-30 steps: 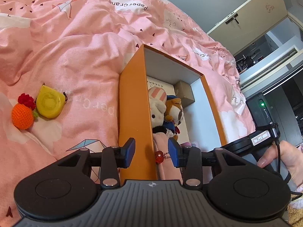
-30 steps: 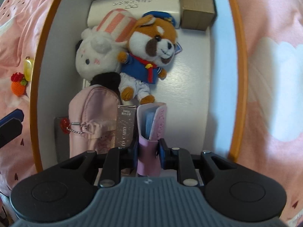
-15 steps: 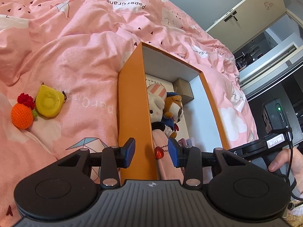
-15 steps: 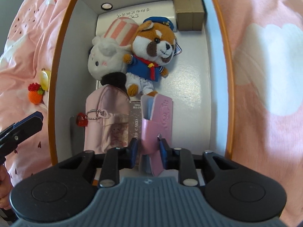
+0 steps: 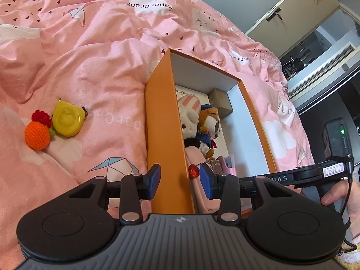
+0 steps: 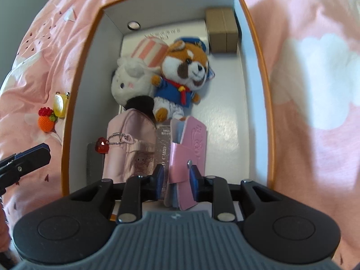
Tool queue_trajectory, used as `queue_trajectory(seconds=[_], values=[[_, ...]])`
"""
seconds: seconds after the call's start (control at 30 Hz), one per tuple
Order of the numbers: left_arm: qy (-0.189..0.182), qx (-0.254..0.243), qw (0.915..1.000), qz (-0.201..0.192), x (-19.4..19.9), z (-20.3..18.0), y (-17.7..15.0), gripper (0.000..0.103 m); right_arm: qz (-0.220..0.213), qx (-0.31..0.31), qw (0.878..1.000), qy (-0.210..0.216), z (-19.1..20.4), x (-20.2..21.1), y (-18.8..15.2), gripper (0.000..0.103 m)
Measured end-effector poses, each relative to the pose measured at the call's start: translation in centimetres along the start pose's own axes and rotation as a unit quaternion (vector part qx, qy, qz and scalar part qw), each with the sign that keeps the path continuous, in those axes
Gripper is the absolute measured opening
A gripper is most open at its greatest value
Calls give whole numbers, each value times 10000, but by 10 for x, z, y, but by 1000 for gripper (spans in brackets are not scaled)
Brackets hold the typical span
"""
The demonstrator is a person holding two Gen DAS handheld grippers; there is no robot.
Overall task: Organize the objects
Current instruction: 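Open both tools and withdraw them from the box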
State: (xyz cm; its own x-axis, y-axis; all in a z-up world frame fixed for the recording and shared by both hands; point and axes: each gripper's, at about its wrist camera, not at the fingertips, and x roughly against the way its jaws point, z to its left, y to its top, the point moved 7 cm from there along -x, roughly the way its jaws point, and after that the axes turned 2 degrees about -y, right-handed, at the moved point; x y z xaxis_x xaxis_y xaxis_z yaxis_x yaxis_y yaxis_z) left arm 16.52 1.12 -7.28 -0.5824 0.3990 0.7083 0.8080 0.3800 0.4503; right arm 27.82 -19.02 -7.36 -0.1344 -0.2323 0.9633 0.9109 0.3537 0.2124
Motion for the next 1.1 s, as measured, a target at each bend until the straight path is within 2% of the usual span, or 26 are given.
queue_trajectory(seconds=[0.13,0.3,0.37,0.53,0.73,0.8,0.97,1.1], values=[[42,-112,9999,-74,8,-4,-4,46,-514,197,9984,-151,9,16,-4,28],[39,-277,9993,-234,16,-10,-8,46,-1292,466,9905,-69,37,39,-13,30],[90,-387,9987,-304,19,-12,-9,46,-1594,508,9859,54,51,47,-18,34],[248,-625,9962,-552,30,-13,-10,46,-2201,475,9736,385,87,57,-32,34],[588,-798,9924,-734,44,0,-8,45,-2915,840,9528,143,123,58,-42,37],[703,-846,9910,-767,49,7,-6,45,-3047,975,9474,86,133,57,-43,38],[898,-789,9903,-710,60,31,-3,45,-3167,1185,9406,294,155,48,-40,39],[1172,-683,9895,-489,64,55,-1,45,-3031,1401,9418,384,176,32,-38,40]])
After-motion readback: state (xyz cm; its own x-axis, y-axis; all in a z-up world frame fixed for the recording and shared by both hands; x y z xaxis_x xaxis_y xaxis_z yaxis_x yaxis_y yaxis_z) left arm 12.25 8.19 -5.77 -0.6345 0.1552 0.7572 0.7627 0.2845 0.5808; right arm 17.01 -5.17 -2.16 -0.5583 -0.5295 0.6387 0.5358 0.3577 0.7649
